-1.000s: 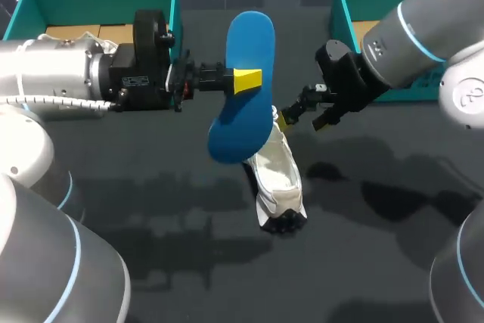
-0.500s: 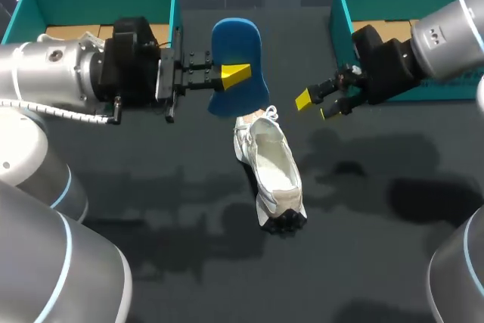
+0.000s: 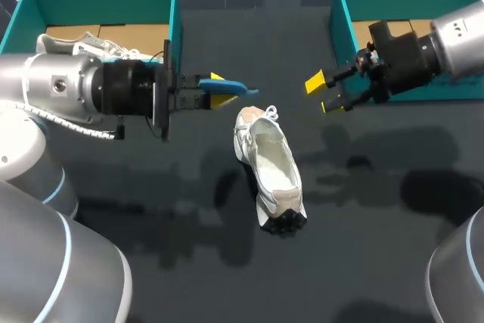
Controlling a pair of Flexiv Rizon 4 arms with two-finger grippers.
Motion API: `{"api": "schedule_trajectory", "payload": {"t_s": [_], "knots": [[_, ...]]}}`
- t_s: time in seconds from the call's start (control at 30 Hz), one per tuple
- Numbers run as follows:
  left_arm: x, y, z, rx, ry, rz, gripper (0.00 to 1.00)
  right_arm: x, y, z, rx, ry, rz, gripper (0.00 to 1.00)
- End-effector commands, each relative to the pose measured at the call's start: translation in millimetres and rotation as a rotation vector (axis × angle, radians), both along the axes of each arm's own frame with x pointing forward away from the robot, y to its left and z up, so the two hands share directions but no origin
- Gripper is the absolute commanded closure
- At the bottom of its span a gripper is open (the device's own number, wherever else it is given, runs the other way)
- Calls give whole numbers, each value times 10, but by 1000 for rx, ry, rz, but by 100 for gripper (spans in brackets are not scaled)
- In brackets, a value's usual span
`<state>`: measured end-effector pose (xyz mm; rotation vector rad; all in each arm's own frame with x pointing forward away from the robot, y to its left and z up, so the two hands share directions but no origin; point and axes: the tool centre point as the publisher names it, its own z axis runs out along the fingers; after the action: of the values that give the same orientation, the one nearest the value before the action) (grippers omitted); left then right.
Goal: Take the shoe out of the shoebox, open the shoe tongue, remove and reinsert the insole, then place the shoe into the shoebox
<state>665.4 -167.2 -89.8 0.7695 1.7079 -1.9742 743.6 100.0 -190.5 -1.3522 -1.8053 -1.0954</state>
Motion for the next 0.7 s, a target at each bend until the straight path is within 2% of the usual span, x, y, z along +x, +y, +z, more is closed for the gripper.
{"api": "schedule_trajectory", "payload": {"t_s": [0.03, 0.17, 0.27, 0.7], "knots": [[170, 17, -124, -26, -1079, -130, 100, 61, 15, 50, 18, 14, 14, 0], [254, 37, -193, -21, -1229, -129, 100, 80, 30, 100, 110, 9, 30, 0], [311, 24, -201, 13, -1289, -80, 100, 96, 54, 147, 129, 17, 37, 0], [311, 24, -201, 13, -1289, -80, 100, 99, 61, 165, 124, 18, 47, 0]]}}
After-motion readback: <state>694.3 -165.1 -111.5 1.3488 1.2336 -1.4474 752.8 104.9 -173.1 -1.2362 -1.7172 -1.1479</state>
